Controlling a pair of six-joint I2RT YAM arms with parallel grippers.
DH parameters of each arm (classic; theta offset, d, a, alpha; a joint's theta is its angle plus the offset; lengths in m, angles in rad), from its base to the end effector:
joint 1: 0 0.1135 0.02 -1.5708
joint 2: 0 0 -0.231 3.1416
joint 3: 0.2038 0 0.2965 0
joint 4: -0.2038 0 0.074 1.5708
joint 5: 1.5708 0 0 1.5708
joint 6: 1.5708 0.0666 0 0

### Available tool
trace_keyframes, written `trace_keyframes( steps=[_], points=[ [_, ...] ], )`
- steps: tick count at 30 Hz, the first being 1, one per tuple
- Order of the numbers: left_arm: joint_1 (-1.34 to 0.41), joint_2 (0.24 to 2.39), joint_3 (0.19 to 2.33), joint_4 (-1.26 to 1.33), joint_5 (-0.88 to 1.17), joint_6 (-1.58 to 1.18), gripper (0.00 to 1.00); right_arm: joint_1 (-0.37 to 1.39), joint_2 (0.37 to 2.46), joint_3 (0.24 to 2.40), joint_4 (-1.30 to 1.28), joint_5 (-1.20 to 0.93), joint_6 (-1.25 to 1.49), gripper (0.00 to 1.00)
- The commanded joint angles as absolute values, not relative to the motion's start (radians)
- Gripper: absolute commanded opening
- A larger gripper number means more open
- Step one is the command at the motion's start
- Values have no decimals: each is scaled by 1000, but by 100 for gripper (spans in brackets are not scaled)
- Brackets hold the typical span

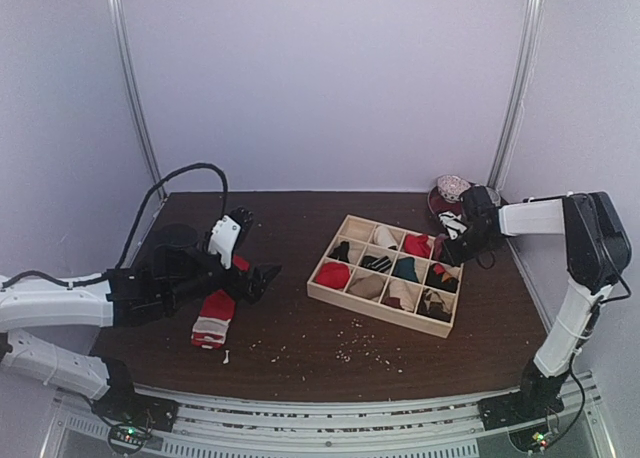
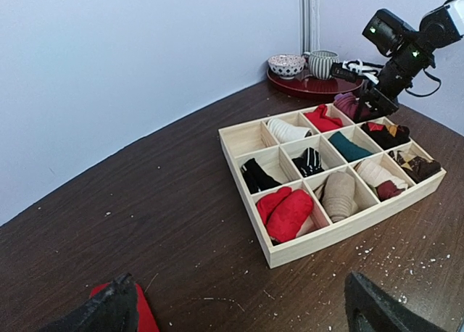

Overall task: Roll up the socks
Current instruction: Move the storage box to the center of the board, then place a pair of socks in the storage box.

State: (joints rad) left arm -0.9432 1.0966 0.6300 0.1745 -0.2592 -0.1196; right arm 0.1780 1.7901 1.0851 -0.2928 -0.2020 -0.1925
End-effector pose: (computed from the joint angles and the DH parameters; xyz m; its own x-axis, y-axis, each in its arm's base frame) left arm 0.2096 -0.2598 0.2021 -0.2440 0.1400 -0.9596 0.6135 0.7886 -0.0410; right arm 0.3970 0.0850 0.0795 -0.7581 -0.3268 -0.5644 -0.4335 0.8990 0.0617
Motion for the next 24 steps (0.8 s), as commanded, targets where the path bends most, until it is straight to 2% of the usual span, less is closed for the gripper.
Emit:
trace_keyframes(
  steps=[1, 24],
  points=[
    [-937, 1074, 641, 179, -284, -95, 98, 172, 1947, 1053, -627, -230, -285, 0],
    [-936, 1085, 634, 184, -340, -71, 98, 132, 2110, 1124, -821, 100, -178, 0]
  ],
)
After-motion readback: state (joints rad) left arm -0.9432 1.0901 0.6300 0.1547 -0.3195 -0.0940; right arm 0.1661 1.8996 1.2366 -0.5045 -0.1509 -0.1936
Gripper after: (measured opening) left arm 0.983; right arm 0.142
